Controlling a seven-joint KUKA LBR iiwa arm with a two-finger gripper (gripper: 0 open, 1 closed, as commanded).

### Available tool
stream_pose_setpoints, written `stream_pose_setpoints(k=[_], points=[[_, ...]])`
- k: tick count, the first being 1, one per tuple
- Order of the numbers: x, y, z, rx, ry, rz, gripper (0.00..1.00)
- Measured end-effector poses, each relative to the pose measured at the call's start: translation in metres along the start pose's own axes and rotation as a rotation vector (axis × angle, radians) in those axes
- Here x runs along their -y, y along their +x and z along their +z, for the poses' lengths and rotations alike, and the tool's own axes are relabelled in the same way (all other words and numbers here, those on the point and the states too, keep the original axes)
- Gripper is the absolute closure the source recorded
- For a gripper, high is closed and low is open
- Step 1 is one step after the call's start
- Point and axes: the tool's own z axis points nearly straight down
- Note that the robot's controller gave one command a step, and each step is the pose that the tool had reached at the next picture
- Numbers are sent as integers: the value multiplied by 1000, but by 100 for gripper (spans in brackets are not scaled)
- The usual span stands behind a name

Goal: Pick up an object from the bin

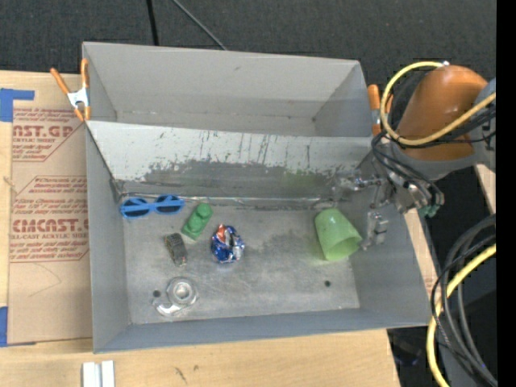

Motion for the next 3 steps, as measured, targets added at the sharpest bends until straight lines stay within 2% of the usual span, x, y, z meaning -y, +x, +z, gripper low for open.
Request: stream_pose_setpoints(k=[1, 2, 3], points=[[0, -4, 70, -5, -4, -223, 0], [0, -5, 68, -1, -1, -223, 100], [-15, 21, -80, 5, 4, -206, 100]])
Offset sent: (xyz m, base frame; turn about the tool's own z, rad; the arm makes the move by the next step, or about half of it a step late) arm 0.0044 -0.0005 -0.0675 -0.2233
